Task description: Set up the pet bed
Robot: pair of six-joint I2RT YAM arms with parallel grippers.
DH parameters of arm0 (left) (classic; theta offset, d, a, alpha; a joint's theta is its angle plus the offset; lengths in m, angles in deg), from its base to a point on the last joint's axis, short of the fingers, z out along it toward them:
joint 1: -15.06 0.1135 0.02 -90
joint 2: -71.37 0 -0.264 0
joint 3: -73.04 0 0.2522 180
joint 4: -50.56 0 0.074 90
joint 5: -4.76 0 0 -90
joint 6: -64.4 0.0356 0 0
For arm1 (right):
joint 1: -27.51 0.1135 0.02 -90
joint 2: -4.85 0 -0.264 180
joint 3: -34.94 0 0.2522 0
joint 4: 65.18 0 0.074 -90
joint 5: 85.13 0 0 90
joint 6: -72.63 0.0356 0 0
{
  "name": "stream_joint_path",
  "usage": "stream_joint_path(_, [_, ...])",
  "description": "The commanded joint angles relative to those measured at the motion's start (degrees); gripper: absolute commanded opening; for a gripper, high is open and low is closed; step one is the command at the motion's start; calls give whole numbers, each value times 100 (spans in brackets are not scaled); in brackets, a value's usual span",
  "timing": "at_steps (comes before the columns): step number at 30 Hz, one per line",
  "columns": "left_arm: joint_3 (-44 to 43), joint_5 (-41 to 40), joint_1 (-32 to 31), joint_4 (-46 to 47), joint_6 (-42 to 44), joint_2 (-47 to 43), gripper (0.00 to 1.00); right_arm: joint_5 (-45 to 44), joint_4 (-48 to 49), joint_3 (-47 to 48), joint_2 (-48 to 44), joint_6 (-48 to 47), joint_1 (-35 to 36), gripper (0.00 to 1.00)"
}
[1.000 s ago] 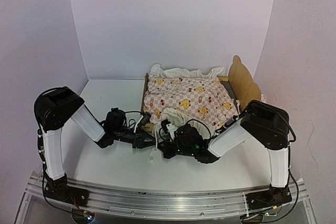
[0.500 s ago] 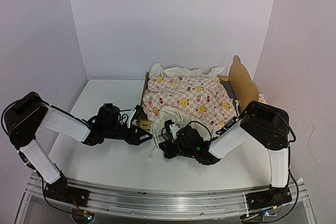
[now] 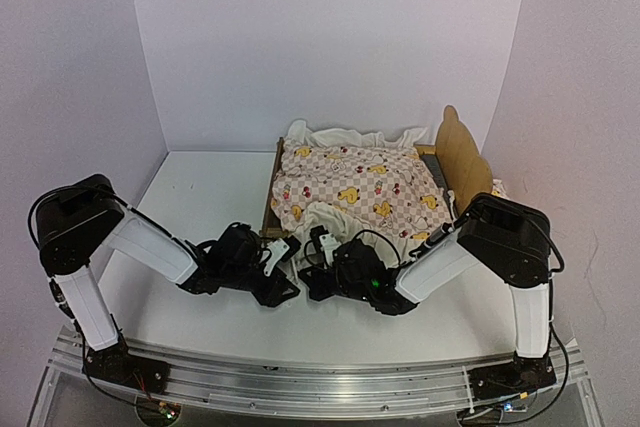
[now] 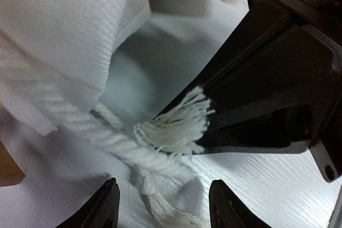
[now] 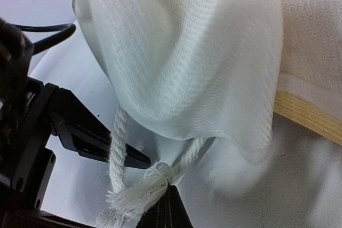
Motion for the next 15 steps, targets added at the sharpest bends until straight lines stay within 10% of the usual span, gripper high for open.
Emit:
stream_joint_path(1, [-151,-645,-161,-410,337,473,53,-87,301,140,-14,-24,19,0])
stream_joint_path(9, [-505,-540,-161,-1562,-669,703,2,-111,265,123,-253,-168,-29,0])
stream_joint_path(15, [-597,-505,-88,-2442,-1058,259,0,-220,-90,256,-562,-394,-71,0])
